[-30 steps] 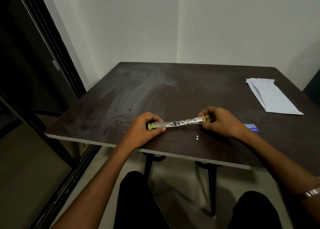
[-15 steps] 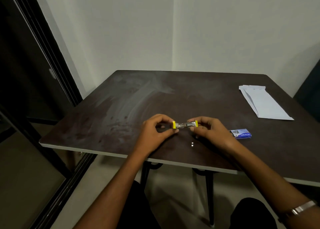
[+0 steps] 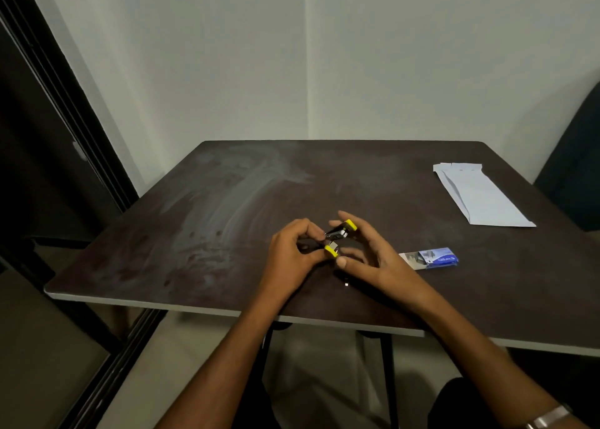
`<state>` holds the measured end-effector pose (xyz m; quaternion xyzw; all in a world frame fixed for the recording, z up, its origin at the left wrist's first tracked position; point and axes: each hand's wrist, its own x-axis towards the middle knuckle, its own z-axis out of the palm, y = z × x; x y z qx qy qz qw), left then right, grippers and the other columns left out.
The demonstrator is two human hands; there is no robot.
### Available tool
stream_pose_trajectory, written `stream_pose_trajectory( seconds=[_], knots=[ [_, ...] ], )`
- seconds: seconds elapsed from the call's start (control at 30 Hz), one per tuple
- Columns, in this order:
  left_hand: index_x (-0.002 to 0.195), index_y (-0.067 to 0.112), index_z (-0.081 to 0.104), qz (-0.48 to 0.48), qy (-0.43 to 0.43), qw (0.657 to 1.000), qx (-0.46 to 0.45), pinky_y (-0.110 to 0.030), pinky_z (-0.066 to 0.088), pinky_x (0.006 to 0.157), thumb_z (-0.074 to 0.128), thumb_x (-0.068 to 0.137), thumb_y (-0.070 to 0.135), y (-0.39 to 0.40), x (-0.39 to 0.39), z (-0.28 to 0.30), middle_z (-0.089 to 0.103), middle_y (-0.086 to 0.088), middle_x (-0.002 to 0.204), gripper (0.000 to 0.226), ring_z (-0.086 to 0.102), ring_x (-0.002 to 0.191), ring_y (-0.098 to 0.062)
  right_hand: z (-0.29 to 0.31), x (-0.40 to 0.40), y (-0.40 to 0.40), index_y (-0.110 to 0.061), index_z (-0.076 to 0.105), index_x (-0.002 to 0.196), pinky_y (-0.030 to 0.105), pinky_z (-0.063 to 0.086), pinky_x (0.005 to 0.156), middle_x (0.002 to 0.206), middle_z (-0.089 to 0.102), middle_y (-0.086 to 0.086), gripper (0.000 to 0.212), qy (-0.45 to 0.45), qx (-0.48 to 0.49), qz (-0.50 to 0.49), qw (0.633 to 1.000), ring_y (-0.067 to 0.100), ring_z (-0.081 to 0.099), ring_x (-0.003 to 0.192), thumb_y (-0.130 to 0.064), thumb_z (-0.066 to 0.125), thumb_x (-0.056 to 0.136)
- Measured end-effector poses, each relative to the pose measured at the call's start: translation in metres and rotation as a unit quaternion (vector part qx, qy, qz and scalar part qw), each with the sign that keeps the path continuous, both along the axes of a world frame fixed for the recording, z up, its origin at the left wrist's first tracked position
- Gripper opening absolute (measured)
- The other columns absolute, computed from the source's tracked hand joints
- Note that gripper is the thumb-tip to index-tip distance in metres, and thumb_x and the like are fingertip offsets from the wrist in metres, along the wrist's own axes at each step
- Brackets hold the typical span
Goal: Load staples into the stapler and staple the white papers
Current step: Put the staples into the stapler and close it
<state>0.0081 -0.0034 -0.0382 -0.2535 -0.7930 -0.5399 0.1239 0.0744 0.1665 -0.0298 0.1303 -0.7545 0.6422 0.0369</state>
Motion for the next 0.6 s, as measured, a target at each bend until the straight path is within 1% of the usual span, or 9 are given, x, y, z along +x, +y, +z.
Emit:
stream_pose_trajectory(
  seconds=[0.07,0.23,0.33,0.43,0.5,0.53,0.6],
  knots=[
    [0.075,0.012,0.063,0.007,-0.004,1.0,0.003,-0.033,0.056,0.075,0.08,0.064,0.007,0.006,0.001,0.0,0.067,-0.002,0.085,0.021,0.066,0.082,-0.013,-0.001,-0.001,-0.002,-0.027,0.035,0.142,0.042,0.042,0.107,0.139,0.051,-0.004,0.072,0.023,0.015,-0.025,0.999,0.018,0.051,0.128,-0.012,0.071,0.082],
    [0.076,0.006,0.062,0.007,-0.016,1.0,0.012,-0.029,0.055,0.072,0.077,0.065,0.002,0.019,0.004,-0.004,0.067,-0.005,0.085,0.019,0.065,0.08,-0.011,-0.002,0.0,-0.004,-0.02,0.04,0.135,0.04,0.046,0.105,0.136,0.053,-0.004,0.067,0.05,0.016,-0.066,0.996,0.009,0.053,0.125,-0.008,0.074,0.079],
    [0.075,0.003,0.061,0.0,-0.04,0.999,0.028,-0.02,0.054,0.068,0.079,0.064,0.0,0.023,0.005,-0.004,0.067,-0.008,0.083,0.021,0.064,0.075,-0.006,-0.002,0.0,-0.004,-0.023,0.043,0.131,0.042,0.045,0.105,0.136,0.053,-0.008,0.067,0.055,0.029,-0.075,0.995,0.007,0.053,0.125,-0.012,0.078,0.076],
    [0.075,0.001,0.06,-0.01,-0.059,0.998,0.032,-0.014,0.051,0.068,0.078,0.064,-0.003,0.022,0.006,-0.003,0.067,-0.006,0.081,0.021,0.062,0.074,-0.001,-0.004,-0.002,-0.004,-0.025,0.045,0.13,0.036,0.041,0.109,0.133,0.055,-0.01,0.067,0.073,0.063,-0.091,0.991,0.006,0.052,0.125,-0.016,0.08,0.074],
    [0.074,0.006,0.06,-0.016,-0.07,0.997,0.036,-0.013,0.051,0.069,0.078,0.065,-0.002,0.021,0.007,-0.003,0.066,-0.001,0.081,0.022,0.063,0.075,0.001,-0.004,-0.002,-0.005,-0.024,0.048,0.128,0.032,0.042,0.107,0.129,0.058,-0.011,0.062,0.088,0.077,-0.104,0.988,0.005,0.054,0.122,-0.016,0.079,0.075],
    [0.073,0.01,0.06,-0.016,-0.075,0.996,0.038,-0.014,0.052,0.069,0.079,0.065,-0.001,0.021,0.006,-0.004,0.066,0.001,0.081,0.024,0.064,0.075,0.0,-0.003,-0.001,-0.005,-0.024,0.05,0.127,0.03,0.043,0.105,0.127,0.059,-0.011,0.06,0.095,0.082,-0.108,0.986,0.005,0.055,0.12,-0.016,0.078,0.075],
    [0.071,0.019,0.058,-0.005,-0.08,0.996,0.036,-0.017,0.054,0.071,0.081,0.066,0.002,0.022,0.005,-0.006,0.067,0.001,0.082,0.029,0.066,0.077,-0.005,-0.002,0.0,-0.006,-0.023,0.052,0.125,0.026,0.045,0.101,0.124,0.06,-0.012,0.054,0.107,0.095,-0.114,0.983,0.003,0.056,0.118,-0.017,0.077,0.077]
  ],
)
